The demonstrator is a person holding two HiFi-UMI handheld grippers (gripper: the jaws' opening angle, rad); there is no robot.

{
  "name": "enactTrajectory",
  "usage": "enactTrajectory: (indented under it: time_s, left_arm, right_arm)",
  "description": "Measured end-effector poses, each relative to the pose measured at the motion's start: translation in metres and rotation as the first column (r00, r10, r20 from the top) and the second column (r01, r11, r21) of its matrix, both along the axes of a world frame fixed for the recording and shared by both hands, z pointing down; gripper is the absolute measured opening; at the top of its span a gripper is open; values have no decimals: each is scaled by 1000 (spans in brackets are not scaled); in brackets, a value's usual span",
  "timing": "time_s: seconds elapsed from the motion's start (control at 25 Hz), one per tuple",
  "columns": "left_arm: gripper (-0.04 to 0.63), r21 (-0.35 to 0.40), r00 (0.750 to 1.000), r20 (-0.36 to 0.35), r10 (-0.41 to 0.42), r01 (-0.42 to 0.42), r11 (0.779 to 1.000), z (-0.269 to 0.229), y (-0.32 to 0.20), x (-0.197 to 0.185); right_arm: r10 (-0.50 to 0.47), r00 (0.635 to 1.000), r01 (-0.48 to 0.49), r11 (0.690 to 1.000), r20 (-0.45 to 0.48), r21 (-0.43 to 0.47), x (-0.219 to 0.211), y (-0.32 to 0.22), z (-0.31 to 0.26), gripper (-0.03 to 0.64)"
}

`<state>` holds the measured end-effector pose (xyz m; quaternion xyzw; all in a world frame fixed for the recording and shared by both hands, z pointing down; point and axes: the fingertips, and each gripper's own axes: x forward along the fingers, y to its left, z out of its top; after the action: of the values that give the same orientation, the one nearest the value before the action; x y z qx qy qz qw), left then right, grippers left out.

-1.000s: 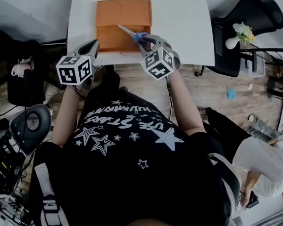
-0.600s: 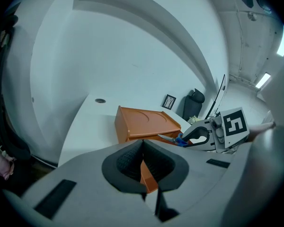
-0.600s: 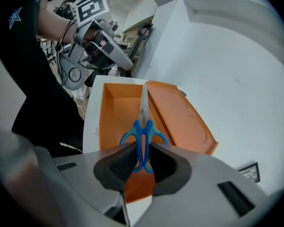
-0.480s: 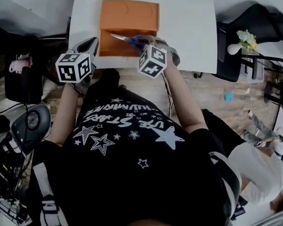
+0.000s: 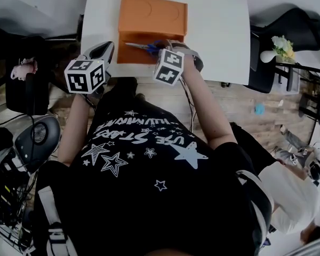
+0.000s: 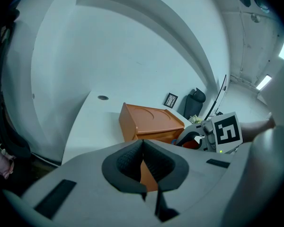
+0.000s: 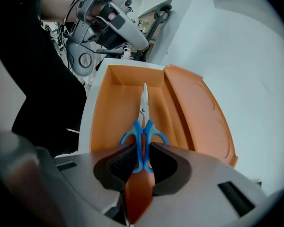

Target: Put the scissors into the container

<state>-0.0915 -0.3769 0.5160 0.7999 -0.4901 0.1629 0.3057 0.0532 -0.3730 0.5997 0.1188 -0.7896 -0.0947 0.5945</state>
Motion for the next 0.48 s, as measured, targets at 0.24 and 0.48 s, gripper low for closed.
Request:
enactTrajectory:
  time_s: [0.24,0.48]
  left_arm:
    - [18,-4,1000,-3,-1,1,1000,-3,1,4]
    - [18,-4,1000,-9,-2,2,1000,-7,5,-2]
  right_arm:
    - [20,999,-20,1000,-39,-9,9,-4,1,92]
    - [36,999,-37,999,-34,-26,5,-2,-2,92]
